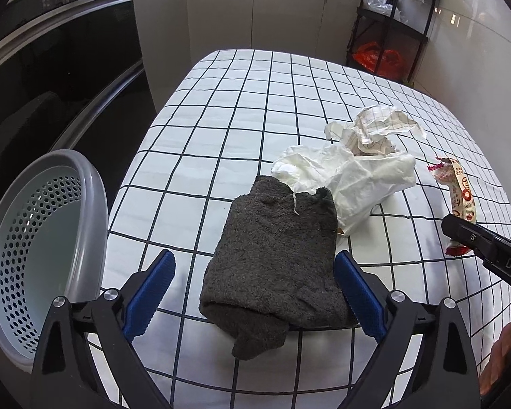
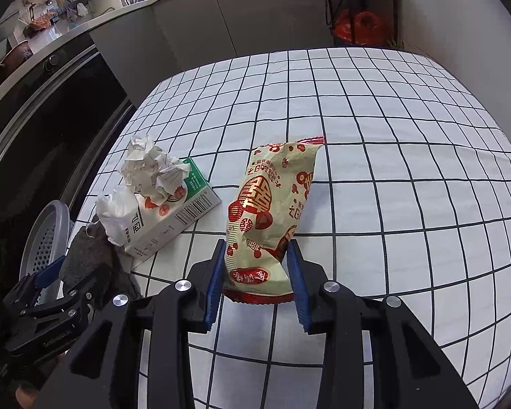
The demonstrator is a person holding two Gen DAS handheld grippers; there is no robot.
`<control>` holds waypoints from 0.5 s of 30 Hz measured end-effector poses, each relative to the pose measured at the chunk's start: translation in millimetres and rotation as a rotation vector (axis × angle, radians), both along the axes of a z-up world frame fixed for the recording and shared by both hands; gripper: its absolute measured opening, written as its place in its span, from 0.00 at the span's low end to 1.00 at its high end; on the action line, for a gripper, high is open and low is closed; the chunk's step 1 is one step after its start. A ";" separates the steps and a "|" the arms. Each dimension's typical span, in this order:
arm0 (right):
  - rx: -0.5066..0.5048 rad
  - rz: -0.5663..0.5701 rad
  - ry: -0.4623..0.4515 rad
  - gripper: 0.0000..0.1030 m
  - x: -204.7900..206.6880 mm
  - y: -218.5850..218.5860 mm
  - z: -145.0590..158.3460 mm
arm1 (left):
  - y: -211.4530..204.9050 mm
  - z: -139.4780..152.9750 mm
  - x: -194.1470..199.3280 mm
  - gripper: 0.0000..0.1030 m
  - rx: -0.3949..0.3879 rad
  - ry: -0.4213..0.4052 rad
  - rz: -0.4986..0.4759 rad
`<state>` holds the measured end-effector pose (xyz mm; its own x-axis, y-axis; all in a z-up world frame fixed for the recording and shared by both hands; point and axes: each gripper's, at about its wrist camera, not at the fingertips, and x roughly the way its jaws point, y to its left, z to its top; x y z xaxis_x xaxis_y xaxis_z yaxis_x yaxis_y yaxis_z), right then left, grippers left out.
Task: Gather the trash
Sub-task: 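Grasp the grey cloth with the left gripper while the right gripper holds the wrapper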
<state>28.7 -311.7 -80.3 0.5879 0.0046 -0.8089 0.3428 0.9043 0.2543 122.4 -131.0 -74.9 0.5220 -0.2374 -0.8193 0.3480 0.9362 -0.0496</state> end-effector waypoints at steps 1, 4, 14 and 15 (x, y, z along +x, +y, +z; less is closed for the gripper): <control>-0.001 0.002 0.001 0.34 -0.2 0.2 -0.1 | 1.1 -0.8 0.4 0.79 -0.006 0.006 -0.001; -0.004 0.002 0.004 0.34 -0.2 0.7 -0.3 | 0.9 -1.1 -0.7 0.64 -0.013 0.009 -0.009; -0.005 0.010 0.010 0.34 1.8 2.9 -1.7 | 5.7 9.6 -5.1 0.42 -0.041 -0.004 -0.020; -0.005 0.011 0.011 0.34 2.6 2.8 -1.8 | 6.9 12.2 -5.8 0.41 -0.043 -0.009 -0.021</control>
